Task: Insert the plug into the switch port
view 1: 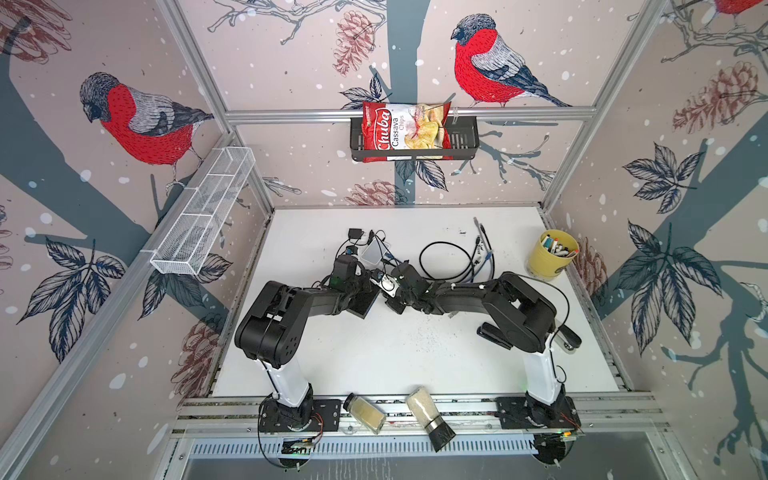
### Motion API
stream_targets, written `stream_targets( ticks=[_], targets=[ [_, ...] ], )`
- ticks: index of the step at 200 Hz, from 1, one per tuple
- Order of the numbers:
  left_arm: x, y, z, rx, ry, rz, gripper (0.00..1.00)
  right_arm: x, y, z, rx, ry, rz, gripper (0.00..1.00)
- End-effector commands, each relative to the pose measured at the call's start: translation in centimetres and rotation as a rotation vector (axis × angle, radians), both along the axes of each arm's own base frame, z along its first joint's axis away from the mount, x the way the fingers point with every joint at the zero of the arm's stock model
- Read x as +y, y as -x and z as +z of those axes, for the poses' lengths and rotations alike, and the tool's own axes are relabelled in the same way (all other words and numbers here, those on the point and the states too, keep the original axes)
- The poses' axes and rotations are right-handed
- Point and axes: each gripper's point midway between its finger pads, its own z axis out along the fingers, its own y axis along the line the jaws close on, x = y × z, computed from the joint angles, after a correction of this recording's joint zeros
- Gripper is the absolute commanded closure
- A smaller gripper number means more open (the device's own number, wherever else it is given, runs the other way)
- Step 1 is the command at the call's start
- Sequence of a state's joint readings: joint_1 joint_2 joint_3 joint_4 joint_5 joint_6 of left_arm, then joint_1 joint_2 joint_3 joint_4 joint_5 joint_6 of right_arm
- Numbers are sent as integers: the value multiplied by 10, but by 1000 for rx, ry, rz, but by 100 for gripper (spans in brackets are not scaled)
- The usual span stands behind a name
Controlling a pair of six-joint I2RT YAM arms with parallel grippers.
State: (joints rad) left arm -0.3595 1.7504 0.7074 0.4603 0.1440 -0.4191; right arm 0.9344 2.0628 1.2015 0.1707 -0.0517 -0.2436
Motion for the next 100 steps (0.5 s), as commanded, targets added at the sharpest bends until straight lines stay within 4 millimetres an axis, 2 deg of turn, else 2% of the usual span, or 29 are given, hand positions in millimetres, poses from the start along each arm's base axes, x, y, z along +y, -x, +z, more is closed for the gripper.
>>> stream_targets(
  ticks=[1,48,100],
  targets=[
    [-65,60,-15,152,123,-319,64,61,5,60,-138,-247,150,98],
    [-80,75,-16,155,174,-413,65,67,21,58,-203,-227,269,98],
    [-88,89,-14,155,212,-488,65,67,8,69,-261,-264,226,98]
  ],
)
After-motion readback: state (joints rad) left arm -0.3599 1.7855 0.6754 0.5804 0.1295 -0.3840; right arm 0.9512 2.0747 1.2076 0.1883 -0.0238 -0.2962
